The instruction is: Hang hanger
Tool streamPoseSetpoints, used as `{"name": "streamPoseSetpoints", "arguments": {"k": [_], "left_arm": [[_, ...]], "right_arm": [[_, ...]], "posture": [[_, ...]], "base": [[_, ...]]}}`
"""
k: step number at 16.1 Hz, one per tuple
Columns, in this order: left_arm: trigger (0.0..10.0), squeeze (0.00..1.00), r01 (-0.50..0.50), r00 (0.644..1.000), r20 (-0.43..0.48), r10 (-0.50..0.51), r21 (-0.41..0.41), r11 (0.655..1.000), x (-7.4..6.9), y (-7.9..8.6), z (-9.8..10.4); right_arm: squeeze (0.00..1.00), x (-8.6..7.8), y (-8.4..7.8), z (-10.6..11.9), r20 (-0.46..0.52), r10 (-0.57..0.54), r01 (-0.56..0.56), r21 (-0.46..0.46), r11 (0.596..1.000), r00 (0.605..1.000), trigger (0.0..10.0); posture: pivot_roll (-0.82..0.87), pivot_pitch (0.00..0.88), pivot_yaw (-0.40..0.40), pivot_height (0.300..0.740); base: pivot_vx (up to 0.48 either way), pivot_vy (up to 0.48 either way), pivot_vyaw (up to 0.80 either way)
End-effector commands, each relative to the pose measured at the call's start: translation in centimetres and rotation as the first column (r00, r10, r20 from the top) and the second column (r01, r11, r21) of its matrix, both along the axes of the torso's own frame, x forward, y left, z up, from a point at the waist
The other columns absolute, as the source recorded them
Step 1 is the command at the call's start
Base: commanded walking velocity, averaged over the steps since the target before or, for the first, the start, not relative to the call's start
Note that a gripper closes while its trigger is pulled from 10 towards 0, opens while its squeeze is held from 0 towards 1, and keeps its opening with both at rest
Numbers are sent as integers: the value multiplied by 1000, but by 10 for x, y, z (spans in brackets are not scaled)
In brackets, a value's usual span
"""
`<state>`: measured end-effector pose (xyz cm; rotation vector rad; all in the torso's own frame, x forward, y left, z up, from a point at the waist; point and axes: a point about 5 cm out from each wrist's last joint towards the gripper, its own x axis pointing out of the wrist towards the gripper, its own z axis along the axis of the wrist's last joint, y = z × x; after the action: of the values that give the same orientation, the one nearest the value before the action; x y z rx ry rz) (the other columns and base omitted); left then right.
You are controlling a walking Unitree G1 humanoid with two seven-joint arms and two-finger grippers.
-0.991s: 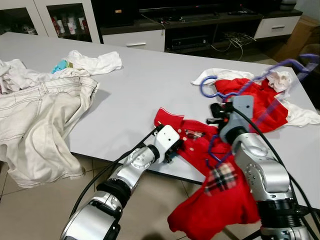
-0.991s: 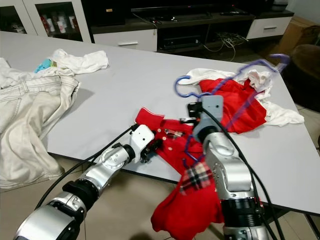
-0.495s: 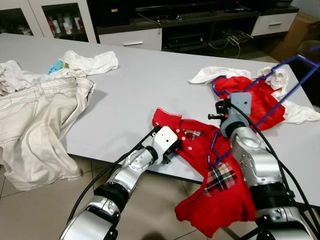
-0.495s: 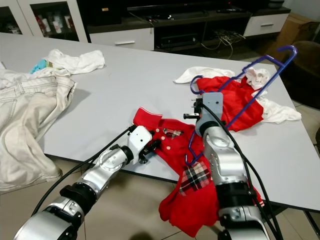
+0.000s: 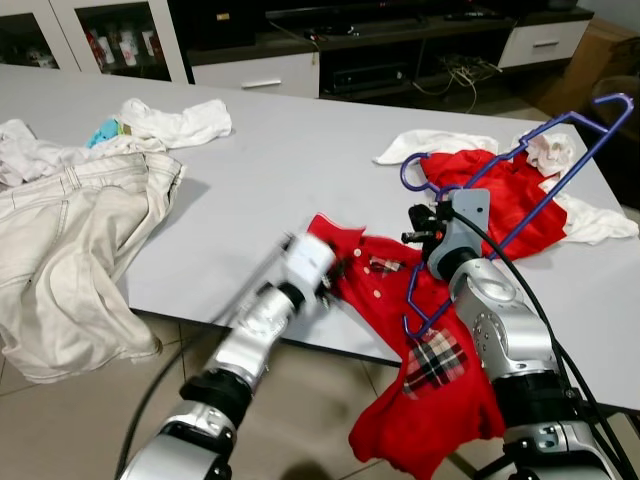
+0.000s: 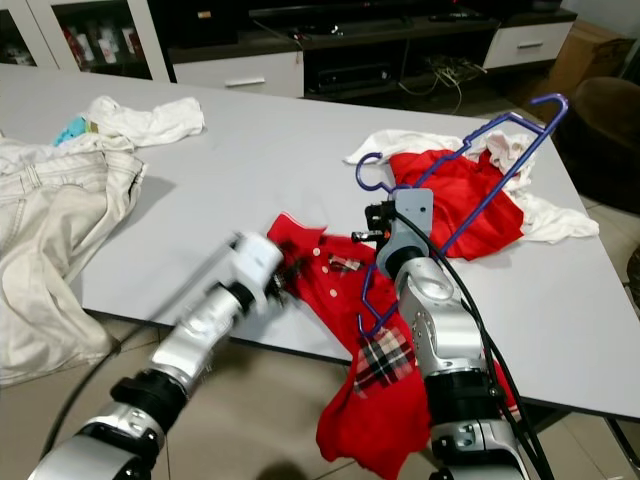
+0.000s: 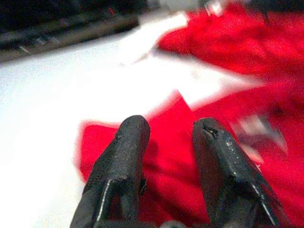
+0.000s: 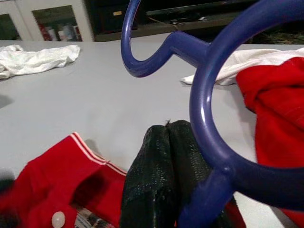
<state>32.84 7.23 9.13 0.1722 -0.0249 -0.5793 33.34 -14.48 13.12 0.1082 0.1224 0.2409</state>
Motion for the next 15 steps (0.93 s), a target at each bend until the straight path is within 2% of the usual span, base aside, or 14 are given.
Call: {"name": "streamPoseSetpoints", "arguments": {"k": [1, 4, 6, 7, 8, 9, 11, 14, 15], "left_arm": [[10000, 0, -47, 997, 54, 51, -58, 997, 7, 5, 16], [10000, 0, -105, 993, 48, 108, -59, 993, 13, 16, 18], [10000, 0, -78, 996, 28, 80, -91, 993, 11, 17, 19], [10000, 1000, 2, 1000, -6, -3, -118, 993, 7, 13, 16], [10000, 1000, 135, 991, -1, -136, -119, 984, -3, 7, 14], [10000, 1000, 216, 976, 7, -216, -106, 971, -9, 3, 13], [10000, 1000, 292, 956, 8, -294, -135, 947, -15, -1, 15], [10000, 1000, 285, 957, -18, -289, -131, 950, -12, 1, 13], [10000, 1000, 218, 974, -40, -223, -98, 971, -7, 7, 9]], "right_arm": [[0, -6, 2, -13, -55, 20, -20, 3, 1000, 998, 10000], [0, -8, 4, -17, -71, 31, -31, 3, 1000, 997, 10000], [0, -8, 5, -17, -72, 38, -38, 5, 999, 997, 10000], [0, -8, 6, -17, -72, 41, -41, 6, 999, 997, 10000], [0, -8, 8, -17, -72, 51, -51, 8, 999, 996, 10000], [0, -9, 10, -18, -72, 64, -64, 7, 998, 995, 10000], [0, -11, 12, -19, -73, 82, -82, 3, 997, 994, 10000], [0, -13, 16, -19, -69, 107, -106, 11, 994, 992, 10000], [0, -15, 18, -19, -67, 122, -121, 17, 992, 990, 10000]], "posture": [[-82, 0, 8, 740], [-79, 0, 5, 740], [-75, 0, 4, 740], [-75, 0, 4, 740], [-71, 0, 2, 740], [-71, 0, 2, 740], [-72, 0, 5, 740], [-78, 0, 10, 740], [-78, 0, 10, 740]], "base": [[0, 0, 0], [0, 0, 0], [0, 0, 0], [0, 0, 0], [0, 0, 0], [0, 0, 0], [0, 0, 0], [0, 0, 0], [0, 0, 0]]}}
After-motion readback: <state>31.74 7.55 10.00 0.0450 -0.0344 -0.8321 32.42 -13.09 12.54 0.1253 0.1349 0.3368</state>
